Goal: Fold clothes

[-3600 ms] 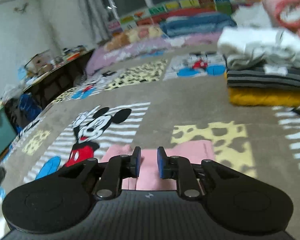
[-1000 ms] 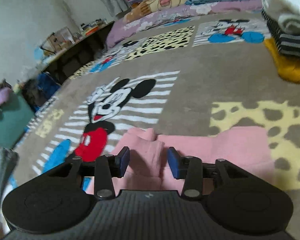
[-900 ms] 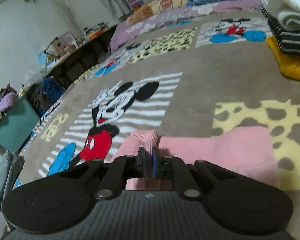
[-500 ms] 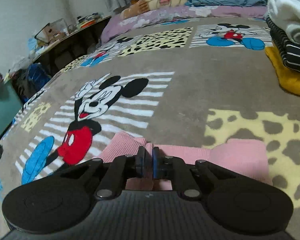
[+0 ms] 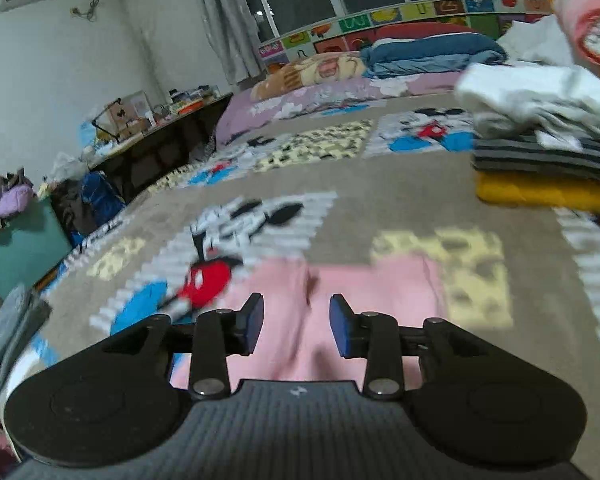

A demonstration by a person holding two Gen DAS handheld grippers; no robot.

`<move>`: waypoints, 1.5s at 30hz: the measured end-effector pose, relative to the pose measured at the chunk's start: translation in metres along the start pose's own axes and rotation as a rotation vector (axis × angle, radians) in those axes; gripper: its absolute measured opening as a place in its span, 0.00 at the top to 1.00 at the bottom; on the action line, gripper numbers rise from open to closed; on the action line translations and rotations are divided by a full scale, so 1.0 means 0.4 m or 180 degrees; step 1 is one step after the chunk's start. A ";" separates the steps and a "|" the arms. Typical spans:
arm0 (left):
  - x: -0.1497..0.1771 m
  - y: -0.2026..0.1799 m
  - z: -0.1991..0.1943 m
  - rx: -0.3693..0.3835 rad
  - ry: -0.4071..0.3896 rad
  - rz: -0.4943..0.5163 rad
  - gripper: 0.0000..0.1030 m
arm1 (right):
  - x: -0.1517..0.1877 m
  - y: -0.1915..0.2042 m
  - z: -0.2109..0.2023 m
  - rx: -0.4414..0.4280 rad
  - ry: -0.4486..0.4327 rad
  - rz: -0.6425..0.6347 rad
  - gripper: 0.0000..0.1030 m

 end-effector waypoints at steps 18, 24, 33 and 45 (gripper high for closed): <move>0.028 -0.040 -0.115 -0.0413 -0.0165 0.0598 0.01 | 0.283 0.168 -0.367 0.0166 -0.0129 -0.1527 0.52; 0.038 -0.058 -0.133 -0.0696 -0.0118 0.1105 0.03 | 0.356 0.199 -0.416 0.0267 -0.0061 -0.2118 0.48; 0.058 -0.070 -0.113 -0.1031 0.0057 0.1991 0.13 | 0.440 0.155 -0.418 0.0766 0.0236 -0.2999 0.48; 0.056 -0.037 -0.068 -0.1499 0.0194 0.2466 0.31 | 0.456 0.166 -0.356 0.0894 -0.0002 -0.3603 0.47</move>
Point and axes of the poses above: each gripper's, at about its wrist camera, not at the fingertips, and z roughly the way its jaws point, y to its left, x to its underside, the point moved 10 cm from there along z, roughly the way its jaws point, and after that the axes turned 9 degrees about -y, right-handed, at the moved point
